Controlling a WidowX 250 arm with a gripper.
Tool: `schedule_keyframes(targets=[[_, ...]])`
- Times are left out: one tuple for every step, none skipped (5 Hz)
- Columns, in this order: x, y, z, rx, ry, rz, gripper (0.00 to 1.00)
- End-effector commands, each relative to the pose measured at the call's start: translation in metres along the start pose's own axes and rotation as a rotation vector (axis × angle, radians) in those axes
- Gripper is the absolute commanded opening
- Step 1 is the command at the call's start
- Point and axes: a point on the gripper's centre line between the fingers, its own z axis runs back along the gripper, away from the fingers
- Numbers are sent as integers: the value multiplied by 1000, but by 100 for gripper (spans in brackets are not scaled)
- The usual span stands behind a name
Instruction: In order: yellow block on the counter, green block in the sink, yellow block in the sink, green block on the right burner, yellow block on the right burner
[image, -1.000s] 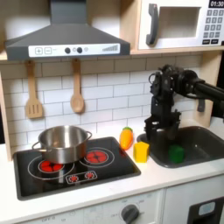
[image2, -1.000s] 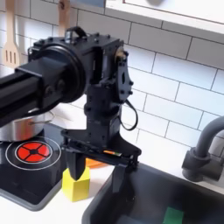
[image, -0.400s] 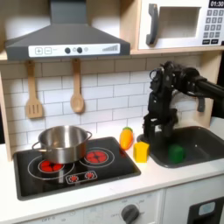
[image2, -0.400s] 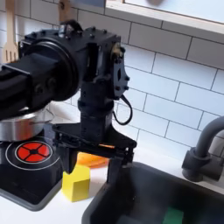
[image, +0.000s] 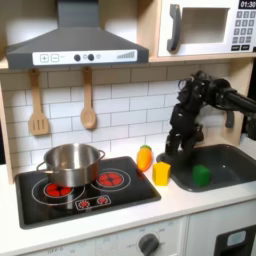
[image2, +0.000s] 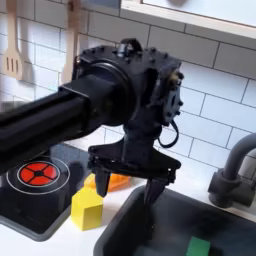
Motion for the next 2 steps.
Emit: schedule_keyframes(targets=[[5, -5, -7, 74, 16, 169, 100], [2, -6, -4, 83, 54, 184, 100]])
